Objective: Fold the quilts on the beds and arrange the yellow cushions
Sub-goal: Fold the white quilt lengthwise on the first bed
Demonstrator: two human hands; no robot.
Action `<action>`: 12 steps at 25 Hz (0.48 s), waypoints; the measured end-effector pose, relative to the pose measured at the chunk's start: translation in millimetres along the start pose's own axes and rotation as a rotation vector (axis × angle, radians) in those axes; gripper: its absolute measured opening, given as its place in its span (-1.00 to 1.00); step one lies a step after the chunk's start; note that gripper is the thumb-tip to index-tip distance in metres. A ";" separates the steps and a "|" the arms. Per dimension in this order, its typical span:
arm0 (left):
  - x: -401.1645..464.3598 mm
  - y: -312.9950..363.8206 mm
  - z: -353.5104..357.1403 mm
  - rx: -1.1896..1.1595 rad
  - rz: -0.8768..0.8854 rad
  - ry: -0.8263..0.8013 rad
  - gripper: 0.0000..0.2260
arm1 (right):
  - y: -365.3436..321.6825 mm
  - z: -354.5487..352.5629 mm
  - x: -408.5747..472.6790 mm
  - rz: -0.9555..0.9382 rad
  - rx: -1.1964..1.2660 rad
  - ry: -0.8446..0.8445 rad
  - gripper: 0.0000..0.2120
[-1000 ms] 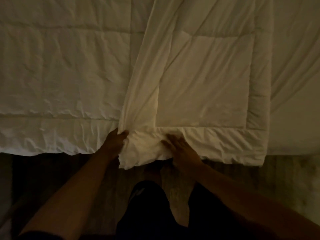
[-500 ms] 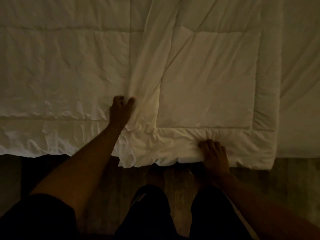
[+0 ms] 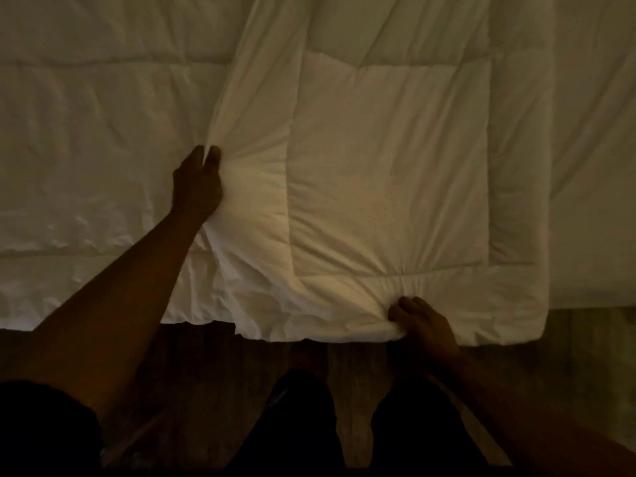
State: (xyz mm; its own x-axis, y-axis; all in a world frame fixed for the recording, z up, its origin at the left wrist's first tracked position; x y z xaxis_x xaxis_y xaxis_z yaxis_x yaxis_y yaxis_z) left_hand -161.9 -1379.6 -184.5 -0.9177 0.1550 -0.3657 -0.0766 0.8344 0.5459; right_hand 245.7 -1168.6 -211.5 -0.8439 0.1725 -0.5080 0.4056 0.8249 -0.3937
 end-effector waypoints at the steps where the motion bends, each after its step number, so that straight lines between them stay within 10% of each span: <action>1: -0.9 -13.6 -8.4 0.034 -0.026 0.003 -0.47 | -8.0 1.3 -1.8 -0.028 0.003 -0.010 -0.51; 12: -70.0 -95.5 34.5 -0.107 -0.362 -0.104 -0.33 | -16.0 43.5 9.3 0.041 -0.086 -0.189 -0.67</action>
State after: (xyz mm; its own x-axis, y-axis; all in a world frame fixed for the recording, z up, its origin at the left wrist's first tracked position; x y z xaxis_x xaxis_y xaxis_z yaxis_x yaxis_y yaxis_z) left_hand -76.9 -1451.9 -237.0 -0.7801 -0.0822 -0.6202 -0.4335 0.7859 0.4411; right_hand 246.6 -1203.6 -243.2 -0.7432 0.1091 -0.6602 0.3998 0.8635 -0.3073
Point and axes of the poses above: each hand's wrist, its own x-axis towards the middle knuckle, its own z-axis out of the palm, y = z × x, the point moved 9 cm from there along x, towards the middle knuckle, and after that the axes turned 5 degrees about z, right-handed, at the moved point
